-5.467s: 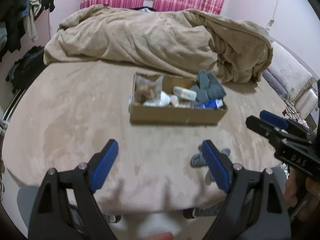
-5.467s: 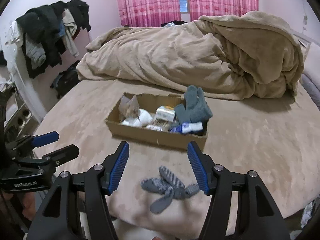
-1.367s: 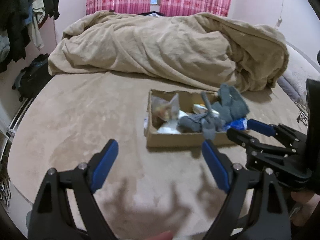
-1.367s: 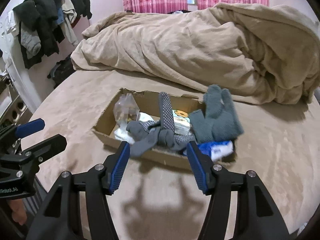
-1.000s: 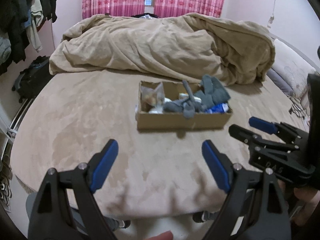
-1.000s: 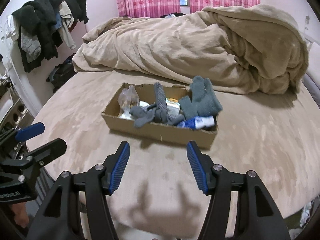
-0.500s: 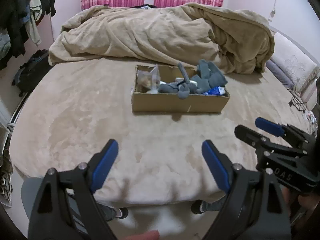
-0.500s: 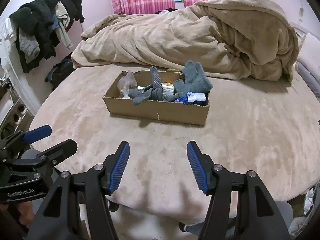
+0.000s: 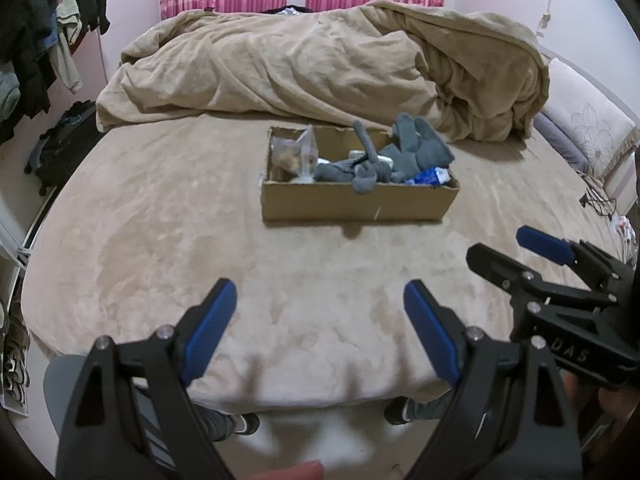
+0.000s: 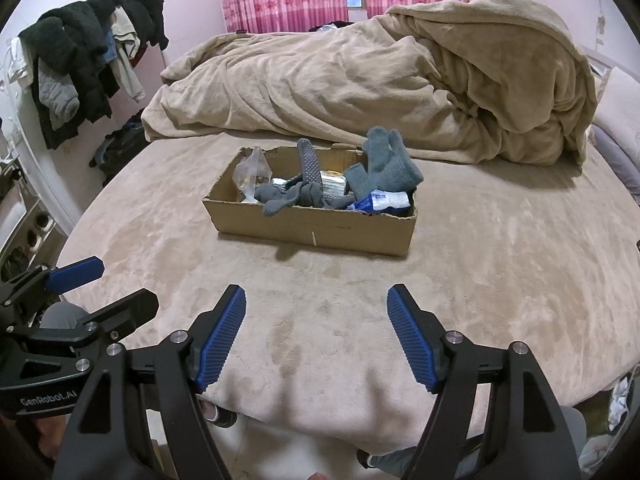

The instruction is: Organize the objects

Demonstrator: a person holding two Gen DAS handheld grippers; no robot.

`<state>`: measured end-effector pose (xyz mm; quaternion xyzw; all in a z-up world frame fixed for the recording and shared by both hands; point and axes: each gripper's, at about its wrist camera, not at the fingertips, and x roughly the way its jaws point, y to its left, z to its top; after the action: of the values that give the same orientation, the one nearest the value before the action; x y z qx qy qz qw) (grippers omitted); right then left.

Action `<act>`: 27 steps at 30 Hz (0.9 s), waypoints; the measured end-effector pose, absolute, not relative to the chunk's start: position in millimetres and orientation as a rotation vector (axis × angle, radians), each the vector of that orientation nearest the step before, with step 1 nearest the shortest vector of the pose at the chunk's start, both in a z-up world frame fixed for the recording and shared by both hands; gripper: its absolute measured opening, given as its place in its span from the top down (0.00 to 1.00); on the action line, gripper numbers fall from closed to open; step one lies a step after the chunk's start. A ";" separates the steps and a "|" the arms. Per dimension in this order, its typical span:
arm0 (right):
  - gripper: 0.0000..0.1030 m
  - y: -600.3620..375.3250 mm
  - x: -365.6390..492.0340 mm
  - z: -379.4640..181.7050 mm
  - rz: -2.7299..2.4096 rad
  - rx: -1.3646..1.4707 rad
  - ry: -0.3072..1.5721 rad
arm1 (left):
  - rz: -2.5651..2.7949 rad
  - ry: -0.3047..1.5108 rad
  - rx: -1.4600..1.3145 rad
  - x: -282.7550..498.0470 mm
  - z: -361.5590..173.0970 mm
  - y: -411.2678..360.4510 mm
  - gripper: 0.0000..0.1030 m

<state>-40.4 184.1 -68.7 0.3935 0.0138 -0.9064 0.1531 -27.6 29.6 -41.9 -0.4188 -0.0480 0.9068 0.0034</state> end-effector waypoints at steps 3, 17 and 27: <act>0.26 183.7 -40.4 -68.0 -2.599 1.128 0.040 | 2.850 -0.152 -1.311 -27.7 -42.0 29.8 0.16; 0.26 187.3 -43.2 -66.6 -2.606 1.133 0.043 | 2.871 -0.178 -1.315 -28.2 -40.1 20.7 0.16; 0.26 188.2 -43.3 -66.3 -2.606 1.132 0.038 | 2.871 -0.178 -1.315 -27.7 -39.6 20.2 0.16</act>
<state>-43.3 188.2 -66.3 0.3940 0.0134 -0.9068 0.1493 -27.7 20.2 -39.6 -0.4157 -0.0563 0.9077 -0.0107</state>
